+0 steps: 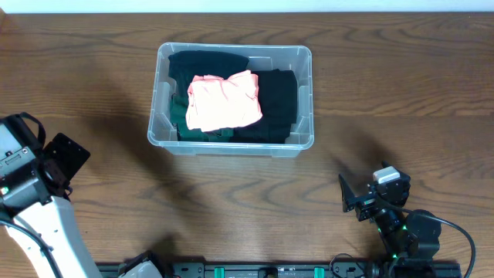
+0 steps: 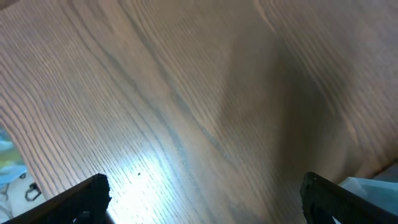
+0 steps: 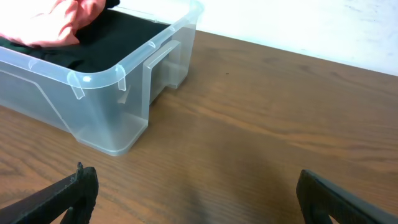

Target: Pack container

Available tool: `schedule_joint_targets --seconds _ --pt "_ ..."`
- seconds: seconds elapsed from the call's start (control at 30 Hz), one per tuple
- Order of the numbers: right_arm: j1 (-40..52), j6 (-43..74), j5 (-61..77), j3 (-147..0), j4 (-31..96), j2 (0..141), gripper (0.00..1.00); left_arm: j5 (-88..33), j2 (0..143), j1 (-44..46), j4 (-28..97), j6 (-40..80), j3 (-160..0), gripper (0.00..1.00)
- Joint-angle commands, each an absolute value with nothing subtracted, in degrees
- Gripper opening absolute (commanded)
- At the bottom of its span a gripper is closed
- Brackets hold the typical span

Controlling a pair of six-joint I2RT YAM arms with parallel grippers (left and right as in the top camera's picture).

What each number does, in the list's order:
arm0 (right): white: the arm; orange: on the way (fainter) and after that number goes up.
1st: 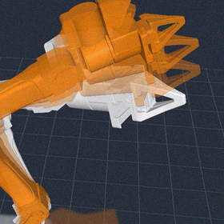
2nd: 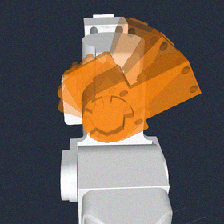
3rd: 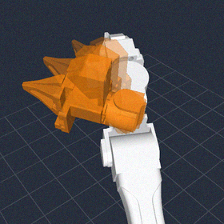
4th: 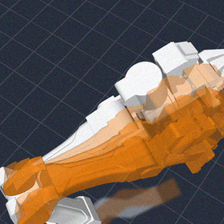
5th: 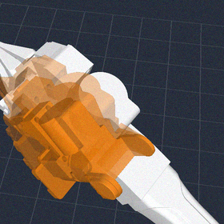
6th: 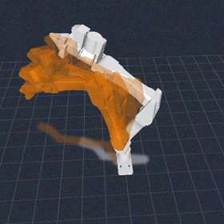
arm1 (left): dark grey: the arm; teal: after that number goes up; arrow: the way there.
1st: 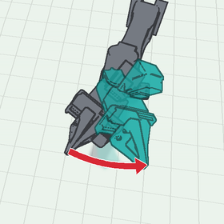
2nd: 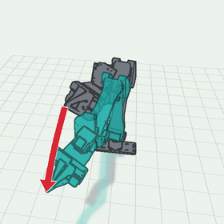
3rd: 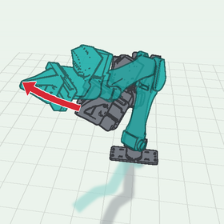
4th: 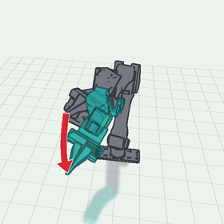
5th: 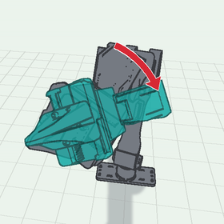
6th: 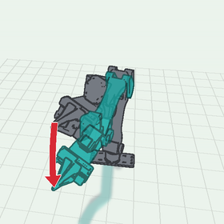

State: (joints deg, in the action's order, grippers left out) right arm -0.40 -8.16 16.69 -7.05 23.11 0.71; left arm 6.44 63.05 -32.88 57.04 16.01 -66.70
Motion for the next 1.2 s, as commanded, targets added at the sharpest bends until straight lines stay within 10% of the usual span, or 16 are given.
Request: schedule_joint_targets --seconds 0.0,1.17 --pt "0.23 -7.77 16.51 -6.79 23.09 0.30 0.99 7.38 56.62 -29.89 57.98 15.00 -67.51 0.98" --pt "0.23 -7.77 16.51 -6.79 23.09 0.30 0.99 -3.84 9.13 -5.37 41.21 4.75 -32.80 0.98"
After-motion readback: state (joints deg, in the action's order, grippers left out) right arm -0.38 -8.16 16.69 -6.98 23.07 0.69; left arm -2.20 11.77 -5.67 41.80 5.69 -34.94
